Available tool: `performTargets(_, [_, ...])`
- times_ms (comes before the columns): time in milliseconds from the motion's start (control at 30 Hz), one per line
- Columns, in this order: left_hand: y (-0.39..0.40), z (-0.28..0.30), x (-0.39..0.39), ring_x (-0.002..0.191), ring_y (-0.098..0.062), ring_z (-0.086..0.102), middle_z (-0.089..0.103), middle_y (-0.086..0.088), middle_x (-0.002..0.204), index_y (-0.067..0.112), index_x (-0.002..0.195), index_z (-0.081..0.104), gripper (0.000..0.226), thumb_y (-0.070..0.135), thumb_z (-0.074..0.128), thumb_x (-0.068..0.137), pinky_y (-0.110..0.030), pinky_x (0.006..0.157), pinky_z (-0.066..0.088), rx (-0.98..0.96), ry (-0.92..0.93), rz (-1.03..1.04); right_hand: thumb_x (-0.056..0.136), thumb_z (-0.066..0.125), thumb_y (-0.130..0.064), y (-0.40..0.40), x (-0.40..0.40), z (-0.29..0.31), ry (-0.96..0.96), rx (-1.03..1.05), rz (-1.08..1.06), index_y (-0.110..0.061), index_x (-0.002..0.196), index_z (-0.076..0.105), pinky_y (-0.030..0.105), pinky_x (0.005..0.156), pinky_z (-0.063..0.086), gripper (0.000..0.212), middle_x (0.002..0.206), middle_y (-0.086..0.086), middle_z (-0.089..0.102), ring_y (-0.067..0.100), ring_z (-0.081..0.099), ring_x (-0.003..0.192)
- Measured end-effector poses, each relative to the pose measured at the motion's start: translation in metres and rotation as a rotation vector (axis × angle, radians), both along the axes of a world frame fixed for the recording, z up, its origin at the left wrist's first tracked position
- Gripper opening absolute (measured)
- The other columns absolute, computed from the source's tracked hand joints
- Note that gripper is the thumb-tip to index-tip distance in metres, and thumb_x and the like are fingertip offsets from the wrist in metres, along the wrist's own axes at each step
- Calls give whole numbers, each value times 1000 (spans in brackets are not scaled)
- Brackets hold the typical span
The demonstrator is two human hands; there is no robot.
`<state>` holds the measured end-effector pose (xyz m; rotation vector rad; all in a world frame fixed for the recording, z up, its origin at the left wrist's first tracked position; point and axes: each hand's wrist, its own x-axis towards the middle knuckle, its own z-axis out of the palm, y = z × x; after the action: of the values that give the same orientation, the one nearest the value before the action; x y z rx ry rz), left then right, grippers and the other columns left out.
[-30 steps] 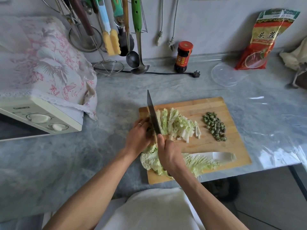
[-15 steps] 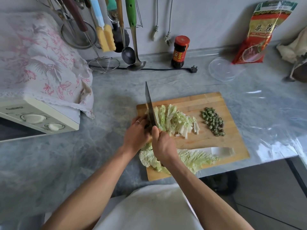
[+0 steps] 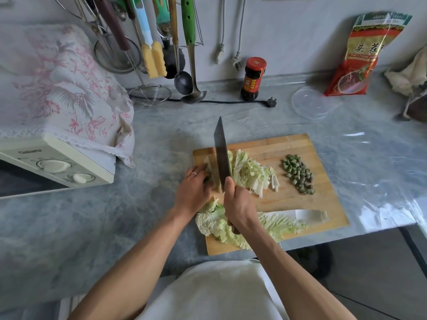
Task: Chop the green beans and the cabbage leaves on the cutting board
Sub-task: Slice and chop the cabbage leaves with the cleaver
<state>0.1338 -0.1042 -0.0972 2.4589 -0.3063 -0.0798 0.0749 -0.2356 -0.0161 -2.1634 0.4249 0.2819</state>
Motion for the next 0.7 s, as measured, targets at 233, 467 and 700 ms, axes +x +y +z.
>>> performTargets(233, [6,2,1,120,-34,54,56,-13,132,13,113,70,22,12,60,93,-44,93,52,-23,-25,-38,107,30,-37,-8,-20,10,3,151,10,-17,59,36,26,48,30,52,46,-2,36,11,33,39])
performTargets(467, [5,3,3,109,-31,58,64,-9,113,13,119,60,33,15,54,87,-43,79,53,-14,30,15,108,23,-39,1,-24,14,4,121,65,-24,72,41,45,58,45,42,62,9,47,24,45,56])
performTargets(700, [5,-2,1,119,-27,56,70,-2,109,13,100,70,28,24,50,84,-45,94,49,23,-44,26,106,26,-42,1,-22,11,92,121,25,-8,85,52,40,69,46,47,70,13,51,28,52,70])
